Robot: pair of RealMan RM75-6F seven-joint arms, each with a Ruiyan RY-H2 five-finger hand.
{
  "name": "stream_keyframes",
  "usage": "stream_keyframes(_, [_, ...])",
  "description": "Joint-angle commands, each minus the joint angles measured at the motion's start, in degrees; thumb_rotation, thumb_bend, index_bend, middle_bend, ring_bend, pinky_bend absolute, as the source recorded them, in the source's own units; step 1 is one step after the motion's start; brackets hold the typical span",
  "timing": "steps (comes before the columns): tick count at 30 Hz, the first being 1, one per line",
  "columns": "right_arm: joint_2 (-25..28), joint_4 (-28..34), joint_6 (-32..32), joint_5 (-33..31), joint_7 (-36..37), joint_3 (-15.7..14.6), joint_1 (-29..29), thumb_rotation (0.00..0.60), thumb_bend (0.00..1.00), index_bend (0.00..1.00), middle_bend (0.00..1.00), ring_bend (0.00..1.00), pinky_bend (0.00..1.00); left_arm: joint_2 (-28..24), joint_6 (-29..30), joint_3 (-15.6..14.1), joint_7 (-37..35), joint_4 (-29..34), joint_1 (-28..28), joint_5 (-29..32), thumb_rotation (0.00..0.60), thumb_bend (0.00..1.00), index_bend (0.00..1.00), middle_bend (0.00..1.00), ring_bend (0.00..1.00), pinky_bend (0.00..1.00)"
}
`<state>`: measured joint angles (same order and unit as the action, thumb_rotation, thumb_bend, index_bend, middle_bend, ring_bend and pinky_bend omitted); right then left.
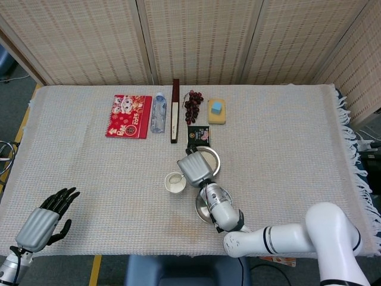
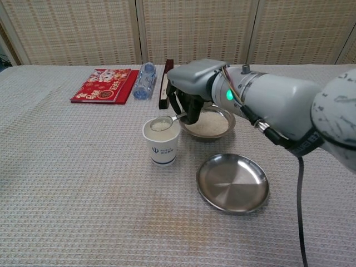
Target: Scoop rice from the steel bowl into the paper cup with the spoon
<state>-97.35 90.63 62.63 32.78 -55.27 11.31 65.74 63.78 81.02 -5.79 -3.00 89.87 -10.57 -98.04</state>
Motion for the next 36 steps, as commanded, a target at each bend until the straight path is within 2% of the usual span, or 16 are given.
stream_keyframes(1, [-2.5,-2.0,2.7,2.8,-5.2,-2.7,1.8,0.600,0.36,0.90,0.56,0.19,0.15,-0.1,0.1,0.0,-0.1,0.0,0.1,0.0,0.600,0.56,0.00,0.00,0.00,0.16])
stream_keyframes(11, [-5.9,-4.6,10.2,12.0,-18.3,-8.5,2.9,0.600,0.36,0.89,0.56,0.19,0.15,-0.2,0.2,-0.1,-0.4,-0.1,0.1,-0.4,0.600,0.56,0.00,0.00,0.00,0.16])
stream_keyframes(19, [-6.7,-5.7,12.8,18.7,-25.4,-12.1,2.0,0.600,0.36,0.88,0.56,0.19,0.15,-0.3,0.3,-0.3,-0.6,-0.2,0.0,-0.8,0.600,0.56,0.00,0.00,0.00,0.16])
stream_keyframes(27, [-7.3,-9.0,15.4,28.5,-30.7,-15.4,0.7,0.600,0.36,0.87,0.56,0.19,0.15,-0.2,0.1,-0.3,-0.2,-0.1,0.0,-0.7,0.600,0.56,0.00,0.00,0.00,0.16])
stream_keyframes(33, [-6.9,-8.8,15.0,30.5,-31.1,-14.7,-1.3,0.600,0.36,0.87,0.56,0.19,0.15,-0.1,0.3,-0.2,-0.2,-0.1,0.1,-0.5,0.600,0.56,0.00,0.00,0.00,0.16])
stream_keyframes(36, [-5.8,-6.1,17.2,30.4,-27.4,-12.2,-4.0,0.600,0.36,0.87,0.56,0.19,0.15,-0.2,0.4,-0.2,-0.2,-0.1,0.2,-0.6,0.600,0.56,0.00,0.00,0.00,0.16])
